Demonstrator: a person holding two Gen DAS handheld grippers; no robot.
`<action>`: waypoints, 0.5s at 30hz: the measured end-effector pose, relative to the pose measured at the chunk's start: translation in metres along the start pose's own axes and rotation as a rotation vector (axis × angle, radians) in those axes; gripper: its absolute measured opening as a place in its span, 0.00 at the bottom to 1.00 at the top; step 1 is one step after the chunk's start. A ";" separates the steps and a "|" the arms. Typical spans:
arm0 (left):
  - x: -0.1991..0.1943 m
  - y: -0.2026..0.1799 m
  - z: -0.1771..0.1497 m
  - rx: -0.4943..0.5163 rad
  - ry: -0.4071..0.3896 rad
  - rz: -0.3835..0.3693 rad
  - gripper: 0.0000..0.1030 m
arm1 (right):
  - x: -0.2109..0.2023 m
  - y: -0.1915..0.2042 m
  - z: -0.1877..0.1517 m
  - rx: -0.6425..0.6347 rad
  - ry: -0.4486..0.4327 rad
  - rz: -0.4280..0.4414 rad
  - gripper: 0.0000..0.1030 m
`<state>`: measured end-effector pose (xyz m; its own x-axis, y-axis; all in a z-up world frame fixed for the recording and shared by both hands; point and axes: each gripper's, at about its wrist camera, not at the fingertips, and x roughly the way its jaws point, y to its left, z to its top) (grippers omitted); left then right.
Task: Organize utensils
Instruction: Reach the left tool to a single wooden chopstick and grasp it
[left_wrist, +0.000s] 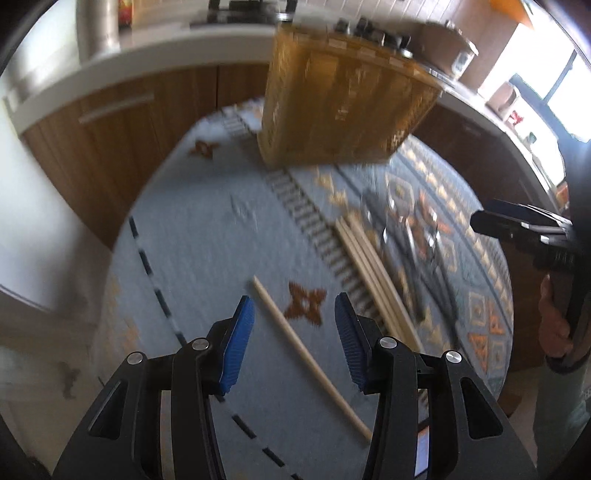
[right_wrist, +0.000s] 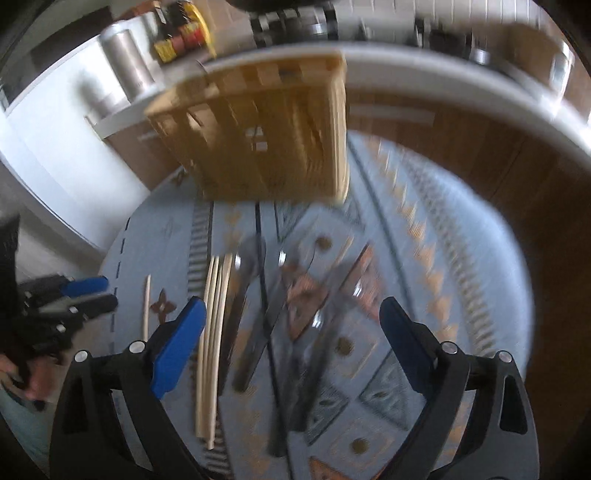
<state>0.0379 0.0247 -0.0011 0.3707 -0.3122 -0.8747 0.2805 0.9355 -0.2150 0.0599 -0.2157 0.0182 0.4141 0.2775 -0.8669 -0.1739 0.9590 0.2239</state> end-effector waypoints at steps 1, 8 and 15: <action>0.004 0.000 -0.001 -0.006 0.013 0.006 0.43 | 0.005 -0.003 0.000 0.017 0.017 0.014 0.88; 0.040 0.014 -0.003 -0.096 0.150 -0.074 0.41 | 0.030 -0.005 0.000 0.049 0.097 0.004 0.88; 0.046 -0.006 -0.003 0.004 0.119 0.011 0.40 | 0.046 0.008 0.017 0.045 0.115 0.026 0.87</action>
<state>0.0508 0.0055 -0.0411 0.2659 -0.2795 -0.9226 0.2805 0.9381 -0.2034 0.0932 -0.1942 -0.0125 0.3045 0.2967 -0.9051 -0.1419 0.9538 0.2650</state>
